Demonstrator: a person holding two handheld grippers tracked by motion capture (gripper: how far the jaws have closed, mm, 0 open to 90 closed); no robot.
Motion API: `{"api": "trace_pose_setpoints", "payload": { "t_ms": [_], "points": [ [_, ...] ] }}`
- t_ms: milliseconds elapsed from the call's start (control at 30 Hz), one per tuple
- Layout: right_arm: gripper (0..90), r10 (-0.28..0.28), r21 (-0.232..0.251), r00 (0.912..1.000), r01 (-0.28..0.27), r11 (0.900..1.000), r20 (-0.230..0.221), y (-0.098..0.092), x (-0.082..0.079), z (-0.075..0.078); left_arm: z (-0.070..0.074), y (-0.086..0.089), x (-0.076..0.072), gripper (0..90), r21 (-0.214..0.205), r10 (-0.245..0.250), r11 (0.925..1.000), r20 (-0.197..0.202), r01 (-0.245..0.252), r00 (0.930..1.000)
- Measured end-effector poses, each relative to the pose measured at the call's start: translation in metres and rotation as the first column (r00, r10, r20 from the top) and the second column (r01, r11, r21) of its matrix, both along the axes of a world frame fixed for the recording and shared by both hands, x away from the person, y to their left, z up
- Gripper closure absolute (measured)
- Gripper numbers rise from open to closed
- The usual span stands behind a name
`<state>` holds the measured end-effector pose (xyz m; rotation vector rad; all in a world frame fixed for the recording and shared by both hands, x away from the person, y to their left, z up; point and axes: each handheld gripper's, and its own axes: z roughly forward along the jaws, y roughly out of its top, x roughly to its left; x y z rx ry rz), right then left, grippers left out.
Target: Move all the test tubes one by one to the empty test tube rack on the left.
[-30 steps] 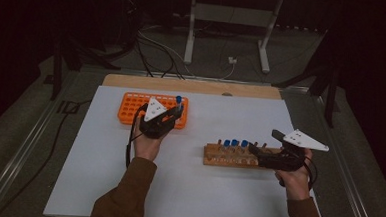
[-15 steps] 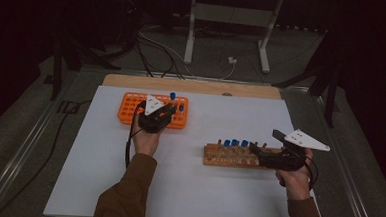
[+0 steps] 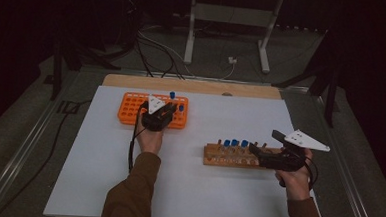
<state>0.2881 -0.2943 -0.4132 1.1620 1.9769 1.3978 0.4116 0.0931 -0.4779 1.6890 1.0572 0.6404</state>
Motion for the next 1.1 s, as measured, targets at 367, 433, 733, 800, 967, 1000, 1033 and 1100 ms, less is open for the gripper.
{"api": "trace_pose_setpoints", "payload": {
  "t_ms": [367,433,733,800,967,1000,1033,1100],
  "points": [
    [0.0,-0.003,0.007,1.0,0.003,1.0,0.0,-0.002,-0.001,0.0,-0.015,-0.007,0.008,78.3,0.024,0.008,0.9997,-0.032,-0.008,0.9995],
    [0.0,-0.002,0.006,1.0,0.002,1.0,0.0,-0.002,-0.001,0.0,-0.016,-0.008,0.008,78.3,0.037,0.007,0.9993,-0.038,-0.005,0.9993],
    [0.0,-0.002,0.007,1.0,0.002,1.0,0.0,-0.003,-0.001,-0.001,-0.027,-0.004,0.005,78.5,0.054,0.005,0.9985,-0.098,0.001,0.9951],
    [0.0,-0.001,0.005,1.0,0.001,1.0,-0.002,-0.002,-0.001,-0.002,-0.027,-0.005,0.005,78.6,0.078,0.004,0.997,-0.11,0.005,0.9939],
    [0.0,0.004,0.003,1.0,-0.004,1.0,-0.003,0.0,-0.001,-0.002,-0.027,-0.005,0.004,78.6,0.093,-0.003,0.9956,-0.112,0.014,0.9937],
    [0.0,0.003,0.004,1.0,-0.003,1.0,-0.004,0.0,-0.001,-0.002,-0.027,-0.005,0.004,78.6,0.093,-0.003,0.9955,-0.114,0.014,0.9935],
    [0.1,0.004,0.003,1.0,-0.004,1.0,-0.003,-0.001,-0.001,-0.002,-0.026,-0.005,0.004,78.6,0.097,-0.005,0.9951,-0.116,0.016,0.9933],
    [0.1,0.004,0.004,1.0,-0.004,1.0,-0.003,-0.001,-0.001,-0.002,-0.025,-0.004,0.004,78.0,0.1,-0.004,0.9948,-0.125,0.017,0.9922]
  ]
}}
